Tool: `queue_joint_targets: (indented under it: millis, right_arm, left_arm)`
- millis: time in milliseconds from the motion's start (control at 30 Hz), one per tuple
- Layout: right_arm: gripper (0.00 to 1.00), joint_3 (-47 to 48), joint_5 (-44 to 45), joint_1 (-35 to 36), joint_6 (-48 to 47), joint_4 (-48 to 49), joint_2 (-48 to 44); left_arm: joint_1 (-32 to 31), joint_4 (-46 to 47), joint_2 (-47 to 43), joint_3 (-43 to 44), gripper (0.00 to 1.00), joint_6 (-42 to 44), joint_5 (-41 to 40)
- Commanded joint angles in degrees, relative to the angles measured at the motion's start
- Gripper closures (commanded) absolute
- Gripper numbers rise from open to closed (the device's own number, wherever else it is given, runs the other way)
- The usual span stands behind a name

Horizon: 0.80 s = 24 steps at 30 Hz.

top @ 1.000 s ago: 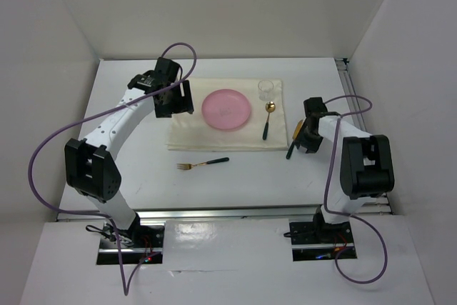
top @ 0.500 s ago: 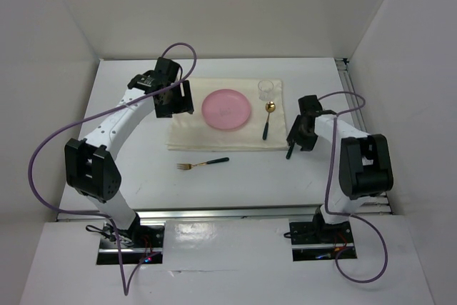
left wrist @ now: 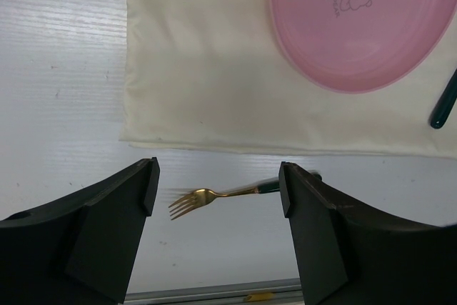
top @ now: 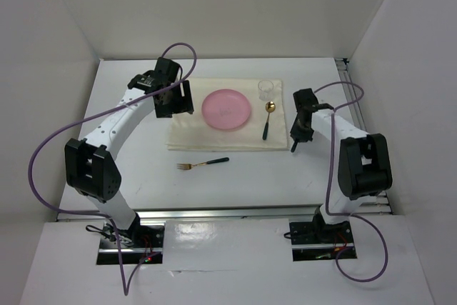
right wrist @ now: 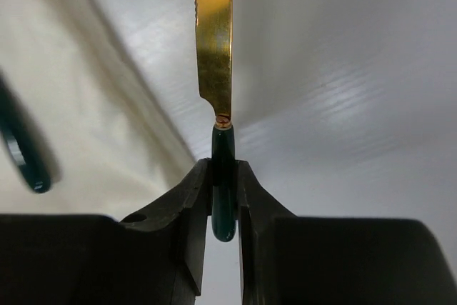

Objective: Set the dinner table for one person

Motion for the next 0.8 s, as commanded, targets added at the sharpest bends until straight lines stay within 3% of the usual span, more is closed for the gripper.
queue_joint_targets:
  millis: [0,133,400,767]
  right_arm:
    - [1.00,7.88,2.68,2.77,-2.93,-1.59,-5.62]
    - [1.00,16.83,-4.34,6.38,-6.19,-3.96,-0.45]
    - [1.00,24.50,-10.86,12.97,-2.86,-1.51,10.01]
    - [0.97,27.15,-9.64,13.50,1.28,0.34,19.68]
  left_arm:
    - [-0.17,0.27,0.32,1.08,0.15,1.38,-0.57]
    - [-0.17,-0.26,0.32,1.60,0.15,1.38,-1.10]
    - [-0.17,-0.79,0.32,2.13,0.15,1.38,-2.15]
    - [0.88,-1.32,-0.21,2.13,0.15,1.38,-2.15]
